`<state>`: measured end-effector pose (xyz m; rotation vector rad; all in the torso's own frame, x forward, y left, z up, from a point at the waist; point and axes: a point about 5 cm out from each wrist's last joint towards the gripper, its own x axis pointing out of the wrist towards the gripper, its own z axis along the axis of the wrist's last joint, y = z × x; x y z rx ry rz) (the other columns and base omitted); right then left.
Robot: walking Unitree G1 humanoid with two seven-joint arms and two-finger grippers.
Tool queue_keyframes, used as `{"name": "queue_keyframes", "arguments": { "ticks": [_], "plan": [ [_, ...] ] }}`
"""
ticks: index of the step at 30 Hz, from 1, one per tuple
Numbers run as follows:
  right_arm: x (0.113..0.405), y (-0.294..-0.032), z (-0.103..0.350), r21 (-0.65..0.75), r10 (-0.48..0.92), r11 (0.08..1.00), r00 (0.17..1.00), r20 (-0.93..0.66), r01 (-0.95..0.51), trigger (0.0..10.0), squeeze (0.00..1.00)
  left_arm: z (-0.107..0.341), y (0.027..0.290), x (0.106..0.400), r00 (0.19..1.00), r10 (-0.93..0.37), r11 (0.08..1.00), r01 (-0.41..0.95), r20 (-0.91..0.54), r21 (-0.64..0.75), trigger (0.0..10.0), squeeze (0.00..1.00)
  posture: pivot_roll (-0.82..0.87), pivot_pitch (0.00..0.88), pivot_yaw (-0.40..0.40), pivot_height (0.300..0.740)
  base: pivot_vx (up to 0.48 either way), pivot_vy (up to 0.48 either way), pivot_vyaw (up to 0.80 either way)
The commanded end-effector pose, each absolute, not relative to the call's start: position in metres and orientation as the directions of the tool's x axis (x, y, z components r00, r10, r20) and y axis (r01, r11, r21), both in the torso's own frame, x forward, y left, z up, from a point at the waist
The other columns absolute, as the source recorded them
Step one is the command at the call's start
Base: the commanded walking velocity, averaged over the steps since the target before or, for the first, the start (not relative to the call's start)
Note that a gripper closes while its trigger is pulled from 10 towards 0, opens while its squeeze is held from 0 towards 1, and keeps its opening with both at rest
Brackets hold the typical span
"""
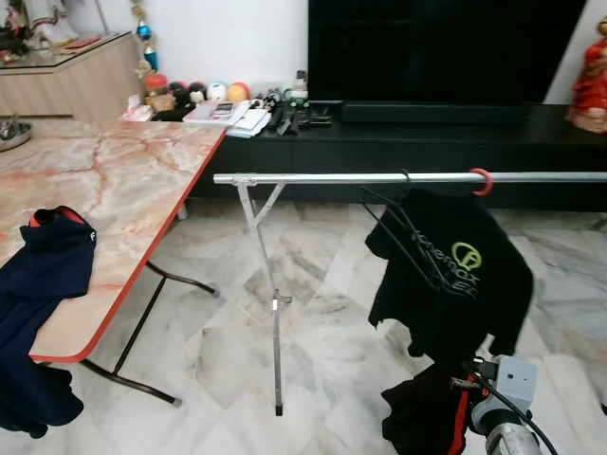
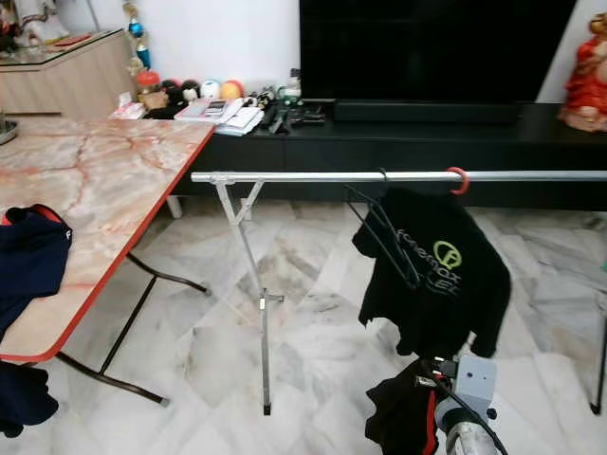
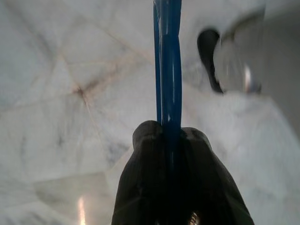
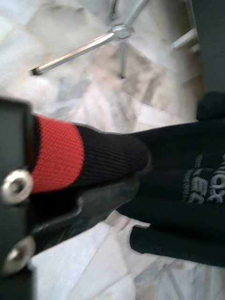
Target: Hang hanger
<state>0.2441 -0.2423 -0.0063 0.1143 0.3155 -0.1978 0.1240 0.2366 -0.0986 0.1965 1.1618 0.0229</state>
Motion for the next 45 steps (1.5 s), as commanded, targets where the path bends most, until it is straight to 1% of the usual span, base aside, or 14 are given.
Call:
{"name": "queue_keyframes", "arguments": {
  "ticks": [1, 13, 26, 30, 33, 34, 36, 37, 38, 40, 41, 42, 44, 45],
  "plan": [
    [0.257, -0.242, 0.006, 0.079, -0.168, 0.978, 0.949, -0.265, 0.195, 10.0, 0.00, -0.103, 0.233, 0.113, 0.366, 0.113, 0.983, 0.097, -0.924, 0.159, 10.0, 0.00, 0.06, 0.000, 0.031, 0.740, -0.262, 0.000, 0.00],
    [0.261, -0.239, 0.009, 0.073, -0.153, 0.982, 0.954, -0.257, 0.177, 10.0, 0.00, -0.103, 0.233, 0.112, 0.360, 0.119, 0.980, 0.106, -0.925, 0.168, 10.0, 0.00, 0.06, 0.000, 0.035, 0.740, 0.000, 0.000, 0.00],
    [0.270, -0.235, 0.017, 0.054, -0.135, 0.987, 0.964, -0.230, 0.151, 10.0, 0.00, -0.102, 0.237, 0.112, 0.399, 0.183, 0.973, 0.057, -0.898, 0.224, 10.0, 0.00, 0.06, 0.000, 0.045, 0.740, 0.000, 0.000, 0.00],
    [0.283, -0.232, 0.033, 0.045, -0.119, 0.991, 0.977, -0.180, 0.129, 10.0, 0.00, -0.097, 0.241, 0.117, 0.503, 0.281, 0.955, -0.063, -0.817, 0.290, 10.0, 0.00, 0.06, 0.000, 0.046, 0.740, 0.000, 0.000, 0.00],
    [0.290, -0.230, 0.038, 0.015, -0.108, 0.994, 0.977, -0.183, 0.112, 10.0, 0.00, -0.068, 0.256, 0.174, 0.665, 0.325, 0.938, -0.135, -0.672, 0.320, 10.0, 0.00, 0.06, 0.000, 0.047, 0.740, 0.000, 0.000, 0.00],
    [0.294, -0.227, 0.041, -0.054, -0.090, 0.995, 0.976, -0.196, 0.081, 10.0, 0.00, -0.051, 0.261, 0.199, 0.745, 0.327, 0.934, -0.164, -0.581, 0.317, 10.0, 0.00, 0.06, 0.000, 0.047, 0.740, 0.000, 0.000, 0.00],
    [0.298, -0.224, 0.044, -0.103, -0.073, 0.993, 0.978, -0.197, 0.053, 10.0, 0.00, -0.038, 0.263, 0.214, 0.802, 0.313, 0.936, -0.168, -0.509, 0.311, 10.0, 0.00, 0.07, 0.000, 0.044, 0.740, 0.000, 0.000, 0.00],
    [0.298, -0.224, 0.044, -0.103, -0.073, 0.993, 0.978, -0.197, 0.053, 10.0, 0.00, -0.038, 0.263, 0.214, 0.802, 0.313, 0.936, -0.168, -0.509, 0.311, 10.0, 0.00, 0.07, 0.000, 0.044, 0.740, 0.000, 0.000, 0.00],
    [0.303, -0.219, 0.048, -0.079, -0.063, 0.996, 0.979, -0.196, 0.048, 10.0, 0.00, -0.028, 0.254, 0.227, 0.858, 0.225, 0.951, -0.089, -0.462, 0.297, 10.0, 0.00, 0.07, 0.000, 0.041, 0.740, 0.000, 0.000, 0.00],
    [0.308, -0.213, 0.050, -0.101, -0.054, 0.994, 0.972, -0.230, 0.031, 10.0, 0.00, -0.022, 0.238, 0.239, 0.891, 0.051, 0.946, 0.102, -0.452, 0.308, 10.0, 0.00, 0.07, 0.000, 0.039, 0.740, 0.000, 0.000, 0.00],
    [0.308, -0.213, 0.050, -0.101, -0.054, 0.994, 0.972, -0.230, 0.031, 10.0, 0.00, -0.022, 0.238, 0.239, 0.891, 0.051, 0.946, 0.102, -0.452, 0.308, 10.0, 0.00, 0.07, 0.000, 0.039, 0.740, 0.000, 0.000, 0.00],
    [0.310, -0.210, 0.049, -0.101, -0.055, 0.994, 0.965, -0.258, 0.030, 10.0, 0.00, -0.021, 0.230, 0.242, 0.883, -0.046, 0.934, 0.203, -0.466, 0.293, 10.0, 0.00, 0.07, 0.000, 0.039, 0.740, 0.000, 0.000, 0.00],
    [0.312, -0.203, 0.046, -0.109, -0.038, 0.994, 0.956, -0.291, 0.006, 10.0, 0.00, -0.019, 0.225, 0.245, 0.857, -0.140, 0.906, 0.314, -0.496, 0.285, 10.0, 0.00, 0.07, 0.000, 0.038, 0.740, 0.000, 0.000, 0.00],
    [0.314, -0.194, 0.041, -0.109, -0.004, 0.993, 0.945, -0.327, -0.034, 10.0, 0.00, -0.015, 0.219, 0.249, 0.812, -0.248, 0.844, 0.449, -0.528, 0.293, 10.0, 0.00, 0.07, 0.000, 0.038, 0.740, 0.000, 0.000, 0.00]
  ]
}}
